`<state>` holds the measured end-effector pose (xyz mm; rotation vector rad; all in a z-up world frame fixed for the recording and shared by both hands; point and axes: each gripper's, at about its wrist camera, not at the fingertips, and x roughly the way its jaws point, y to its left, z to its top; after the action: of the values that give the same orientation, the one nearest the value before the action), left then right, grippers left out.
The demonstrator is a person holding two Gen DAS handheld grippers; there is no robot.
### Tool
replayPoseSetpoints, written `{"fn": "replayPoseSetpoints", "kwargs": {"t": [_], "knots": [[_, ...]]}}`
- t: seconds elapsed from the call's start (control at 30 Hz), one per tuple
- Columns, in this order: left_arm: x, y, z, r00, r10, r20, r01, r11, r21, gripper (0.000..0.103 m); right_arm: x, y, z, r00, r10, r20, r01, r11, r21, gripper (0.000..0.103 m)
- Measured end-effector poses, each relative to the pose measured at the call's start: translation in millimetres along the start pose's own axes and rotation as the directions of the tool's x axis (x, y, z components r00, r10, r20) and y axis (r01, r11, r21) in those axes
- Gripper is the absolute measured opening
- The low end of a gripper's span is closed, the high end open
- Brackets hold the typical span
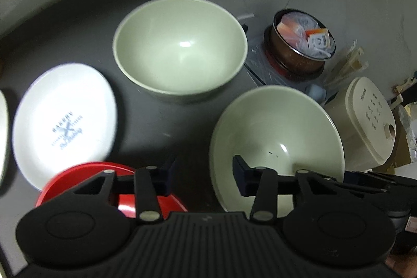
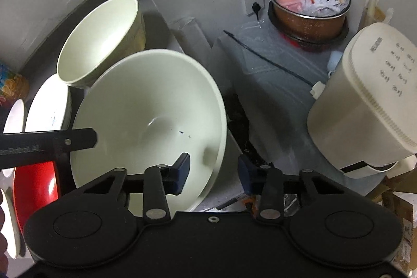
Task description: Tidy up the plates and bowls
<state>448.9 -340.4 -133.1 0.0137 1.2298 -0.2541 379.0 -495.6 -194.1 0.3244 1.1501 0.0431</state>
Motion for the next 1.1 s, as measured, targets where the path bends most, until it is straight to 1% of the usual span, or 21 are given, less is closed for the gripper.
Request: {"fn": "replayPoseSetpoints", "kwargs": {"t": [0.03, 0.07, 0.13, 0.17, 0.23, 0.3, 0.37, 0.43, 0.57, 0.77, 0.93, 1.1], "knots": [[3, -1, 0, 1.0, -0.001, -0.01, 0.001, 1.0, 0.002, 0.04, 1, 0, 0, 1.0, 0.002, -0.001, -0.002, 1.0, -0.001, 0.026], [6, -2, 0, 1.0, -0.003, -0.019, 0.003, 1.0, 0.006, 0.038, 2, -2, 0, 1.0, 0.005, 0.004, -0.005, 1.0, 0.008, 0.011], [12, -5, 1, 0.999, 0.002, -0.051, -0.002, 1.0, 0.014, 0.036, 1, -4, -1, 1.0, 0.014, 0.021, -0.015, 1.0, 0.027, 0.011], [15, -6, 2, 0.998, 0.006, -0.065, -0.004, 1.0, 0.02, 0.029, 1, -4, -1, 0.999, 0.02, 0.03, -0.021, 0.999, 0.028, 0.011], [19, -7, 3, 0.997, -0.01, -0.081, 0.012, 1.0, 0.015, 0.022, -3, -5, -1, 0.999, 0.023, 0.048, -0.024, 0.999, 0.028, 0.011], [21, -7, 3, 0.996, -0.001, -0.089, 0.002, 1.0, 0.012, 0.021, -9, -6, -1, 0.998, 0.025, 0.064, -0.027, 0.999, 0.026, 0.011], [22, -5, 2, 0.996, -0.005, -0.09, 0.005, 1.0, 0.003, 0.016, -13, -9, 2, 0.996, 0.036, 0.079, -0.039, 0.999, 0.036, 0.011], [20, -1, 1, 0.996, -0.02, -0.089, 0.019, 1.0, -0.017, 0.015, -20, -10, 6, 0.994, 0.045, 0.102, -0.05, 0.998, 0.044, 0.011], [5, 0, 1, 0.998, -0.034, -0.044, 0.034, 0.999, -0.013, 0.015, -35, -1, 11, 0.989, 0.049, 0.14, -0.053, 0.998, 0.021, 0.011], [-29, 8, 5, 0.998, -0.045, 0.033, 0.046, 0.998, -0.035, 0.015, -59, 18, 12, 0.978, 0.066, 0.198, -0.066, 0.998, -0.006, 0.011], [-60, 26, 0, 0.995, -0.054, 0.087, 0.058, 0.997, -0.041, 0.015, -74, 41, 10, 0.971, 0.072, 0.229, -0.067, 0.997, -0.032, 0.011], [-78, 49, -6, 0.991, -0.06, 0.119, 0.067, 0.997, -0.049, 0.015, -81, 70, 2, 0.967, 0.075, 0.244, -0.062, 0.996, -0.058, 0.011]]}}
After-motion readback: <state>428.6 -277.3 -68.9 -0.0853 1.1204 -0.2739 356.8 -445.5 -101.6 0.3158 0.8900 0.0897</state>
